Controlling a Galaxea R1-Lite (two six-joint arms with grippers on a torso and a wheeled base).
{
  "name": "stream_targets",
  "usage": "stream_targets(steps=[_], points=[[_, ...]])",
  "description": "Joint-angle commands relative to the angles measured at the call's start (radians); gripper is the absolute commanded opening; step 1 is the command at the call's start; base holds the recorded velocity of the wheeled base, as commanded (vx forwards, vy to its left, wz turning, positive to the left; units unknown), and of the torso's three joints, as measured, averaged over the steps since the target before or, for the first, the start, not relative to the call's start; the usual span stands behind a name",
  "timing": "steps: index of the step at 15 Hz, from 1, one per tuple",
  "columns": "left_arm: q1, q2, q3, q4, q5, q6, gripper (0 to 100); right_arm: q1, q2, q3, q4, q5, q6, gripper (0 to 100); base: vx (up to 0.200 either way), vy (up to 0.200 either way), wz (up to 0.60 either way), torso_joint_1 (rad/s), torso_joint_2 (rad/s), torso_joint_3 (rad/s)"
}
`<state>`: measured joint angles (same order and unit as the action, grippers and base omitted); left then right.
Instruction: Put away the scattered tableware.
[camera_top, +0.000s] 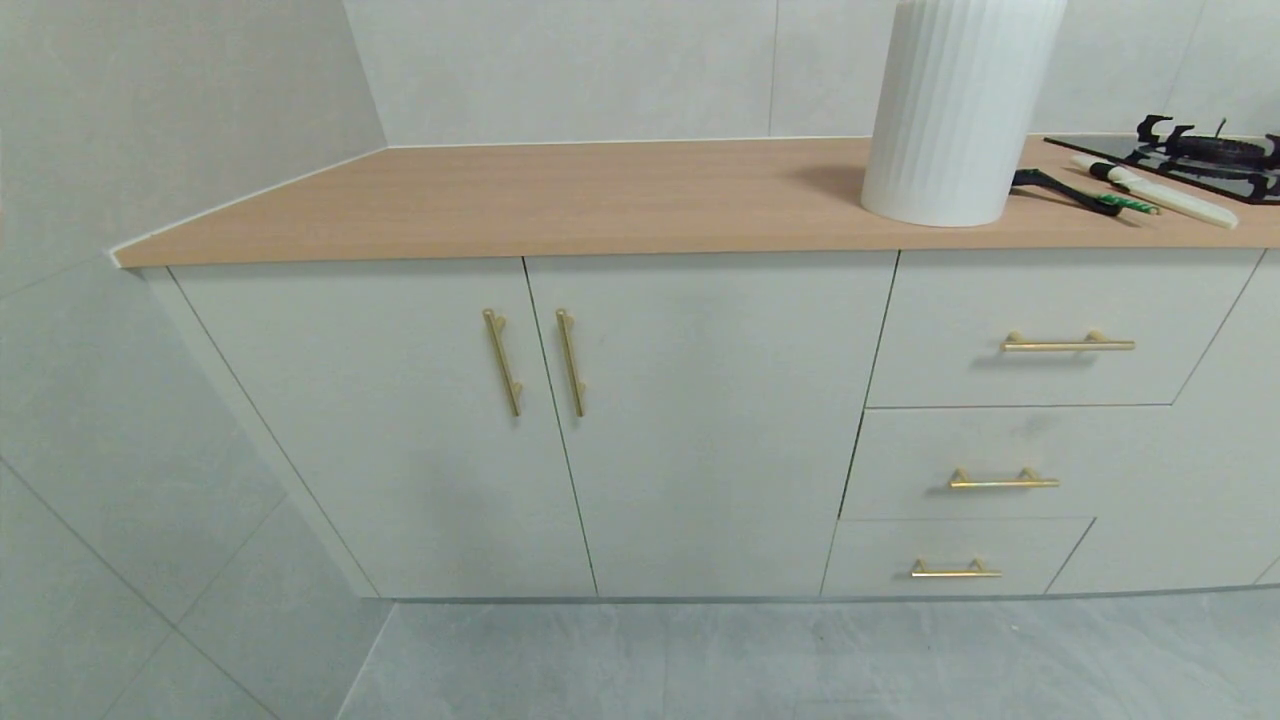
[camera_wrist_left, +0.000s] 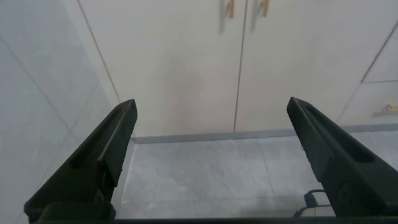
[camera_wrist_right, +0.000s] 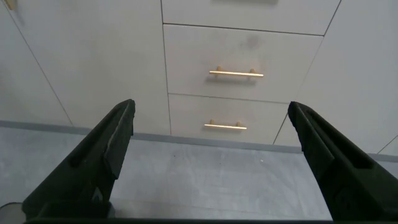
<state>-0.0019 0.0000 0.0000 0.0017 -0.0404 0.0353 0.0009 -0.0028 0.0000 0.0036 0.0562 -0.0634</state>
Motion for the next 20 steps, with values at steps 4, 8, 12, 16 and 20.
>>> stream_targets(steps=[4,8,12,16,20], points=[[0.000,0.000,0.000,0.000,0.002,-0.003,100,-0.001,0.003,0.000,0.003,-0.001,0.010,100,0.000,0.000,0.00,0.000,0.00,0.000],[0.000,0.000,0.000,0.000,0.002,-0.018,100,0.001,0.003,0.000,0.003,-0.002,0.014,100,0.000,0.000,0.00,0.000,0.00,0.000],[0.000,0.000,0.000,0.000,0.002,-0.018,100,0.001,0.003,0.000,0.003,-0.001,0.016,100,0.000,-0.150,0.00,0.002,0.00,0.001],[0.000,0.000,0.000,0.000,0.002,-0.018,100,0.001,0.003,0.000,0.003,-0.001,0.016,100,0.000,-0.200,0.00,0.005,0.00,-0.001],[0.000,0.000,0.000,0.000,0.002,-0.018,100,-0.001,0.003,0.000,0.003,-0.001,0.017,100,0.000,-0.200,0.00,0.004,0.00,0.002]])
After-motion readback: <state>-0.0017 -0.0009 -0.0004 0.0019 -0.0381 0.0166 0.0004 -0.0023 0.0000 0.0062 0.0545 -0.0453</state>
